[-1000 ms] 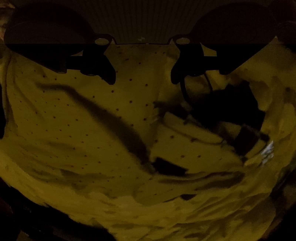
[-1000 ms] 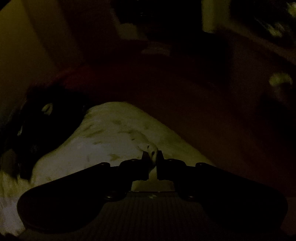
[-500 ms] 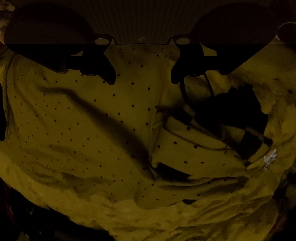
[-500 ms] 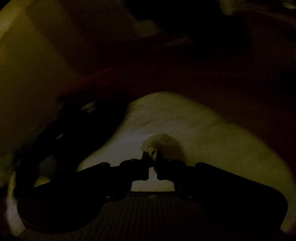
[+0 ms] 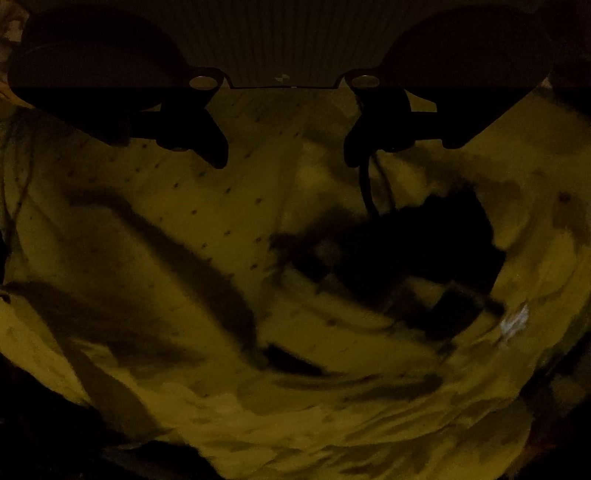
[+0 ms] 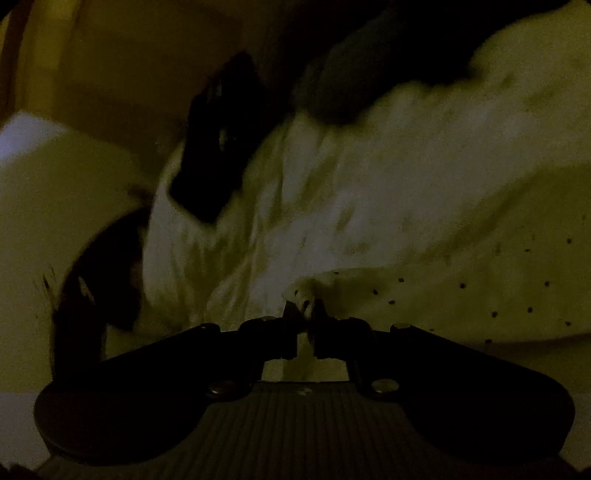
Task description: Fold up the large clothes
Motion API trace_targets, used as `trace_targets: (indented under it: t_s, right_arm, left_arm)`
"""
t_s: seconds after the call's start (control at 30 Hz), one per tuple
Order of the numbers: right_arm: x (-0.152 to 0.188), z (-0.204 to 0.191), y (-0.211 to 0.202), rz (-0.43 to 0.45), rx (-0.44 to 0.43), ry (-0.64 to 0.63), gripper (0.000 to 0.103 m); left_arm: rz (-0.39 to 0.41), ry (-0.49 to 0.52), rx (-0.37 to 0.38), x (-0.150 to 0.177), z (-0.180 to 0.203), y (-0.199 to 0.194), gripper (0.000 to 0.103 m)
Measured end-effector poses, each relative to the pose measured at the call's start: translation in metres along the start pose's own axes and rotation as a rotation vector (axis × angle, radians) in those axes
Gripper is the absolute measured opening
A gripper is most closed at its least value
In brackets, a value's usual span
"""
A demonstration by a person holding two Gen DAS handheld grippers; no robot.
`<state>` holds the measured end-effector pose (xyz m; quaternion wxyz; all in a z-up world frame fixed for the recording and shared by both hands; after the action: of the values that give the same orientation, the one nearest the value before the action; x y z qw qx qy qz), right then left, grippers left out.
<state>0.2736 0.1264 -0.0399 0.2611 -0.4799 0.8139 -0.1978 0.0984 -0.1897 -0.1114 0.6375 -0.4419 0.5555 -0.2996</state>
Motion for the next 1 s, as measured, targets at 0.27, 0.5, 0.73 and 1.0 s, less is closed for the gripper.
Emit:
trace_targets:
  t_s: [0.27, 0.5, 0.73, 1.0]
  right_arm:
    - [0.085, -0.020, 0.068, -0.154, 0.052, 0.042, 0.010]
    - [0.115, -0.005, 0.062, -0.255, 0.112, 0.038, 0.058]
    - [0.046, 0.026, -0.010, -0.136, 0.174, -0.229, 0.060]
    - [0.009, 0.109, -0.077, -0.051, 0.484, -0.570, 0.052]
  left_arm:
    - [-0.018, -0.134, -0.043, 0.030, -0.041, -0.007, 0.103]
    - [-0.019, -0.154, -0.037, 0.030, -0.043, -0.005, 0.103]
    - [-0.004, -0.142, -0.016, 0.017, -0.035, 0.006, 0.103]
    - [0.019, -0.059, -0.004, -0.002, -0.014, 0.009, 0.103]
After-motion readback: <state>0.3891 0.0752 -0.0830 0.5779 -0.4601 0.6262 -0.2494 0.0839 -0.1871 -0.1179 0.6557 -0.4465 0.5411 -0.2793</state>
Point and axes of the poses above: each gripper's, at about its wrist camera, not at the fingertips, and y roughly the way its jaws point, z to its right, x to its underside, the point moved 10 cm from there along y, roughly the way its jaws point, and after that the axes turned 7 degrees about z, right-handed, at the moved point
